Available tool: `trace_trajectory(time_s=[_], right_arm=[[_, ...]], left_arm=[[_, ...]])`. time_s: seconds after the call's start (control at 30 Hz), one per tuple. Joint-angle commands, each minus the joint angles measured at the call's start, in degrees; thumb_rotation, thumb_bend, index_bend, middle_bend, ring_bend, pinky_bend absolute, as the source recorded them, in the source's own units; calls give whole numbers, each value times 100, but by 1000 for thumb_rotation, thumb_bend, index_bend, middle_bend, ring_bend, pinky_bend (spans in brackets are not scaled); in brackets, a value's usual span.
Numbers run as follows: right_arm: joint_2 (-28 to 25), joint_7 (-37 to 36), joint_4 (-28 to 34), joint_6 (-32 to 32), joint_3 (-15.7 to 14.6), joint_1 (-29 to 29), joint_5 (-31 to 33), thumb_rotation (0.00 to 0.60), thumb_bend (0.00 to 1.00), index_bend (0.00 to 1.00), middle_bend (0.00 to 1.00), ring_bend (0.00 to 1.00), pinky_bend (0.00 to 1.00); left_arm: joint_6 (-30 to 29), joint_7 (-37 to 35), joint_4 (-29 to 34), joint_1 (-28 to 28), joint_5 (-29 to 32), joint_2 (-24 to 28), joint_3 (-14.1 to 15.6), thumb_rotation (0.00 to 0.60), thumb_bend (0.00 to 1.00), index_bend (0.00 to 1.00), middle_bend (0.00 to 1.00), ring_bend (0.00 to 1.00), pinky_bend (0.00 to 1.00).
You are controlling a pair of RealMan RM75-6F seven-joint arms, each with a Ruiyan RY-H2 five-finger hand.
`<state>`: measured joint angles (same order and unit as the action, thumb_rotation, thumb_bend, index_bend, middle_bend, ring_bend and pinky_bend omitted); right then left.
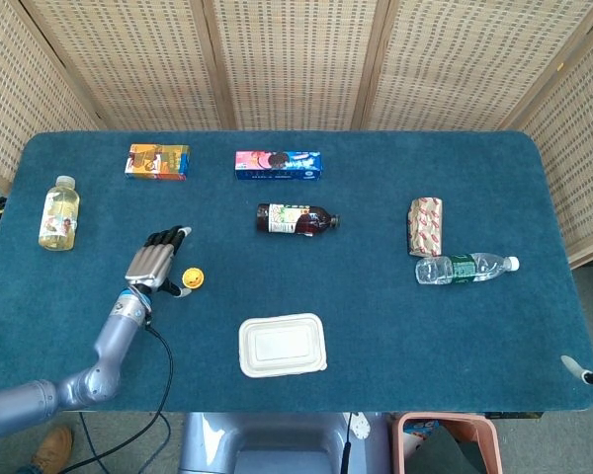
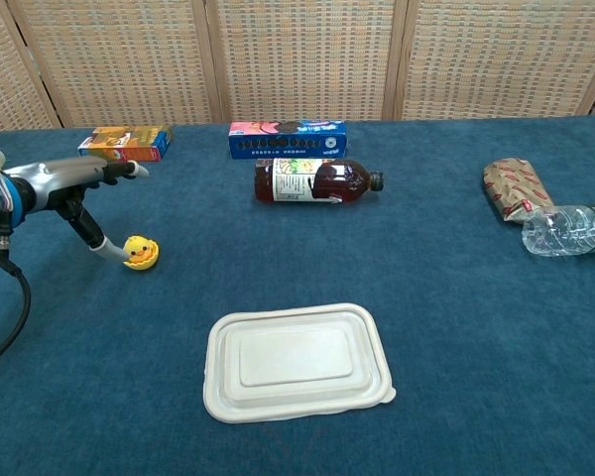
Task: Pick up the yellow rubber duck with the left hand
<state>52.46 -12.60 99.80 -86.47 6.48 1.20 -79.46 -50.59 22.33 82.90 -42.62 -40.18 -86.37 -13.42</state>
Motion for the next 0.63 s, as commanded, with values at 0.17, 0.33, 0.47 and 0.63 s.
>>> trace_trajectory(time_s=[0.17,0.33,0.47,0.63], right_arm=[[-20,-35,17,-31,-13,14,-60,600,0,0,0,0,0],[-34,-38,53,-96,-25,39,-123,600,0,0,0,0,0],[-44,-37,71,-188,-32,76,-183,600,0,0,0,0,0],[-49,-38,71,-226,-50,93,-239,600,0,0,0,0,0]], left_arm=[[-856,-746,1264,722,-1198,1185,-11,600,0,0,0,0,0],[-1822,-1256,1886,1599,-2387,2102,445,600,0,0,0,0,0],[-2774,-1651,1984,2386,-3296,2550,944,600,0,0,0,0,0],[-3621,-1784,1823,3047,-4051,2617,1416,600,0,0,0,0,0]])
